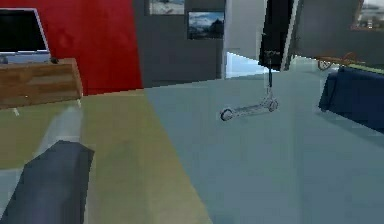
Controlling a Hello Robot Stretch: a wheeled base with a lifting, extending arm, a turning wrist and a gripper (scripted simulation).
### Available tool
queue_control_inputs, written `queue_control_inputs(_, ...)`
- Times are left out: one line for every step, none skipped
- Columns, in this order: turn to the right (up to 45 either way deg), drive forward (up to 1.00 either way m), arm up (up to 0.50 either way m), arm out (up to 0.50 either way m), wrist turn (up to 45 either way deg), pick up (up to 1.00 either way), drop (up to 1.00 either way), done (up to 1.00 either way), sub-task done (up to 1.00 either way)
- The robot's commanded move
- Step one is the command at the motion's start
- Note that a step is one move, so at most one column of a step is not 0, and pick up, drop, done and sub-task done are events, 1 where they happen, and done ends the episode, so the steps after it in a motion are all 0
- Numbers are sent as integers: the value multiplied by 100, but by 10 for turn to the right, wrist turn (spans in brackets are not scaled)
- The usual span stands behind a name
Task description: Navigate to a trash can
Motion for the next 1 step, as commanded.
queue_control_inputs(30,0,0,0,0,0,0,0,0)
